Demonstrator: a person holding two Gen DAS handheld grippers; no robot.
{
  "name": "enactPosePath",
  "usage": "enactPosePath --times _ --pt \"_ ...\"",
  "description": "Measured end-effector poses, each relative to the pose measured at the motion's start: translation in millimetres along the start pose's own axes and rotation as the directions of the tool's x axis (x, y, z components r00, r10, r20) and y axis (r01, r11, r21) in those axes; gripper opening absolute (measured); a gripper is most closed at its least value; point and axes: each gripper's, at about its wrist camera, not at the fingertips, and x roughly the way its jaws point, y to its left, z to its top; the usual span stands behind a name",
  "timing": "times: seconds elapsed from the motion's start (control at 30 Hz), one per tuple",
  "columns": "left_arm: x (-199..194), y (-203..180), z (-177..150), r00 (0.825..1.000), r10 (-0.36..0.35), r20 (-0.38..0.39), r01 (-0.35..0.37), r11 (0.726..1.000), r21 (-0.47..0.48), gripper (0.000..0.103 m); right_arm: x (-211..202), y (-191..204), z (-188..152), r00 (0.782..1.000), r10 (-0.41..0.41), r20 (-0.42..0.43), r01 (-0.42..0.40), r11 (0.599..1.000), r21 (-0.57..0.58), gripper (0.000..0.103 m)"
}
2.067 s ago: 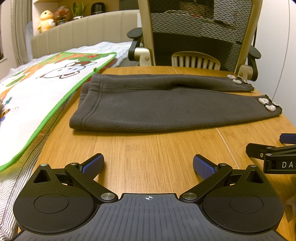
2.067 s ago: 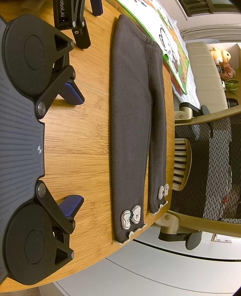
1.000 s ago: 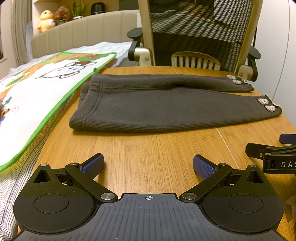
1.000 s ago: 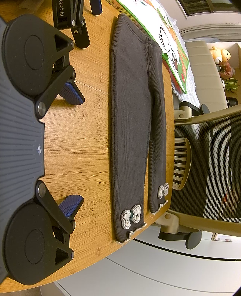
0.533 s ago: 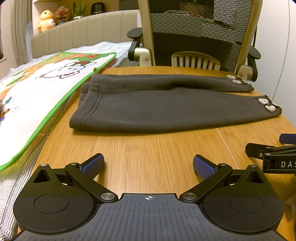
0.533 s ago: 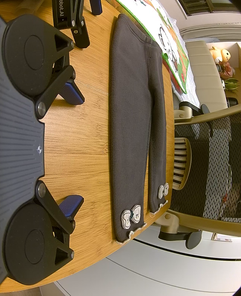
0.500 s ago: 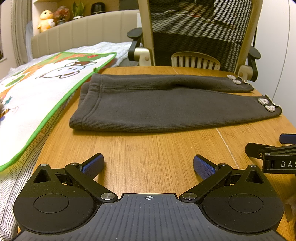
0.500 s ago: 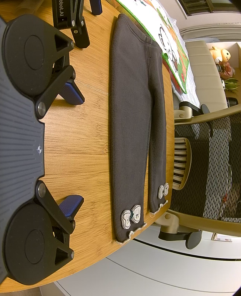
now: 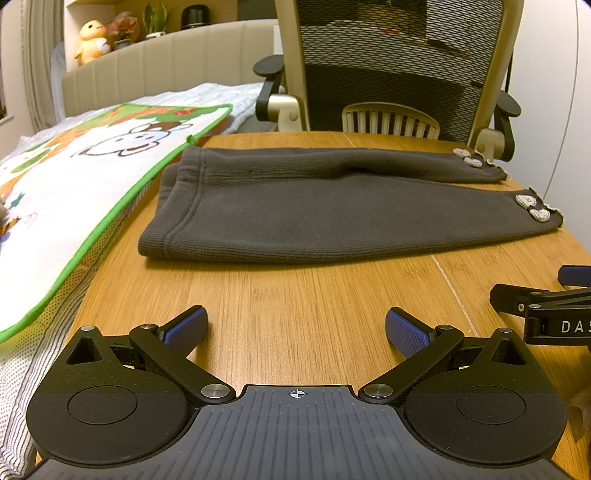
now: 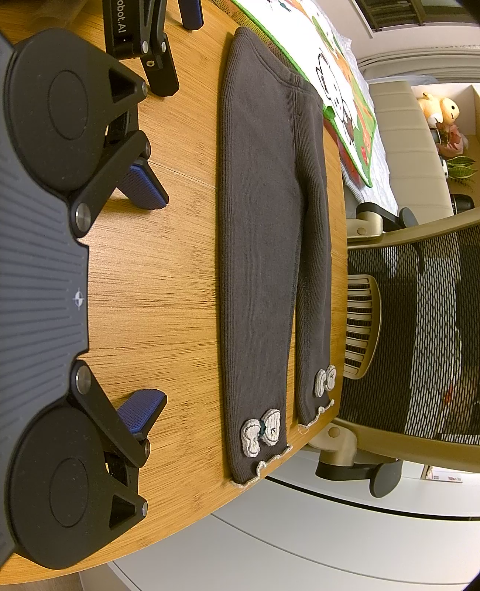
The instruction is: Fold clothes
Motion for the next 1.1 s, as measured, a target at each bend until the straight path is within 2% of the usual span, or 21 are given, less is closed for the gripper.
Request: enactPosePath --times 0.57,0.8,1.03,1.1 --pt "-1 0 -1 1.000 -0.008 -0.001 0.008 1.000 0.010 0.103 0 -1 1 1.000 0.007 -0.006 -0.007 1.000 -0.005 0.103" --pt "1 0 1 1.000 -0.009 -0.006 0.009 1.000 0.014 0.103 -3 2 -1 0.995 0.100 -0.001 -0.100 0.994 -0.052 0.103" --pt "4 3 6 0.999 -0.025 -0.027 0.025 0.999 0.022 0.103 -3 -18 9 0.978 0.205 0.046 -0.207 0.977 0.057 0.103" --pt "6 7 12 0.999 -0.030 -0.044 0.030 1.000 0.001 0.103 -4 -22 17 0.973 0.216 0.078 -0.221 0.974 0.051 0.103"
